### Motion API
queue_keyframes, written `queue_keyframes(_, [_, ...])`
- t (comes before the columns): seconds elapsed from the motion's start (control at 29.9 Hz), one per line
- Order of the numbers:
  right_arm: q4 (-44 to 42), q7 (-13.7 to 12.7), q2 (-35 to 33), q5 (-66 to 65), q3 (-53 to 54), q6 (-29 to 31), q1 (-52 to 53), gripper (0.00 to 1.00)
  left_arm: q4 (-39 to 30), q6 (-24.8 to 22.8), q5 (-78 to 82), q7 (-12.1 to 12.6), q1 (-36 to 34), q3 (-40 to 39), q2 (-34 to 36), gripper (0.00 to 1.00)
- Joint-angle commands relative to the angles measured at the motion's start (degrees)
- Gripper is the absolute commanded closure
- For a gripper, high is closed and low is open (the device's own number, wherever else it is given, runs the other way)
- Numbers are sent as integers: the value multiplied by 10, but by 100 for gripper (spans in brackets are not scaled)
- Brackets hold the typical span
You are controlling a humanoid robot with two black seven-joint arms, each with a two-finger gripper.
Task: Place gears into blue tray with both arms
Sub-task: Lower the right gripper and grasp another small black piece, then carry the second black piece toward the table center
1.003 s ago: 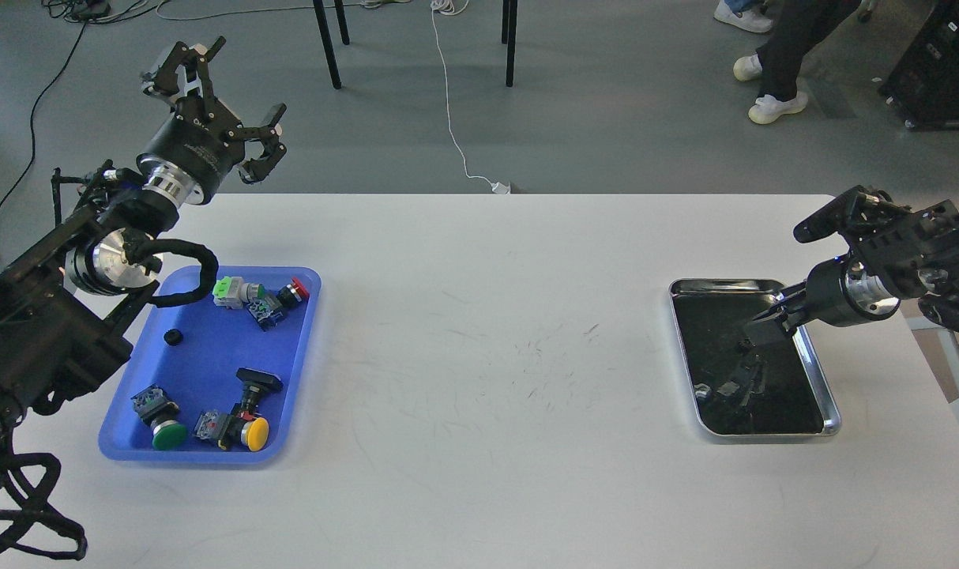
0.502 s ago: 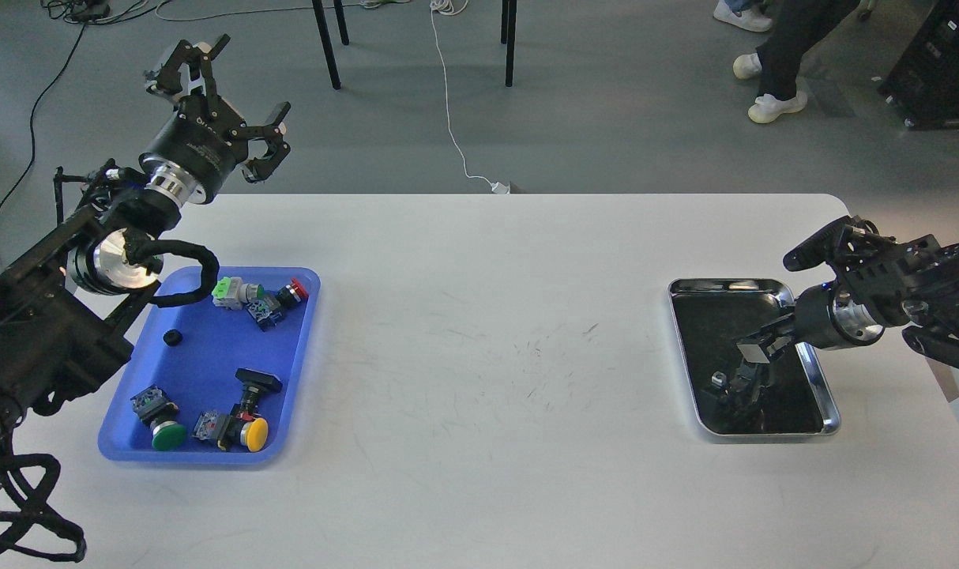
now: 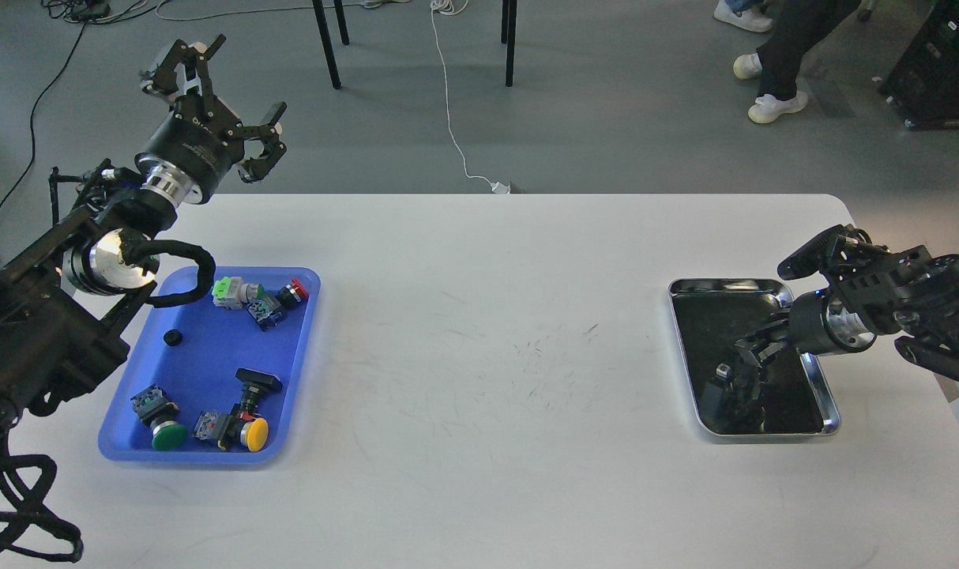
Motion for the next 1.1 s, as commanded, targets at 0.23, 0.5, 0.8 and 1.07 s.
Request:
queue_keyframes(0.23, [6,3,0,3,3,2,13,83,-21,4,1,0,3,-4,7,2])
queue_keyframes(0.5, [91,-1,9,18,8,4,94,83,-21,5,1,1,3,-4,7,2])
queue_keyframes(0.8, [140,0,129,171,5,4,126,83,-21,6,1,1,1,-3,8,2])
queue_keyframes(1.07, [77,0,248,177,-1,-4,81,83,-23,6,1,1,2,-2,26,2])
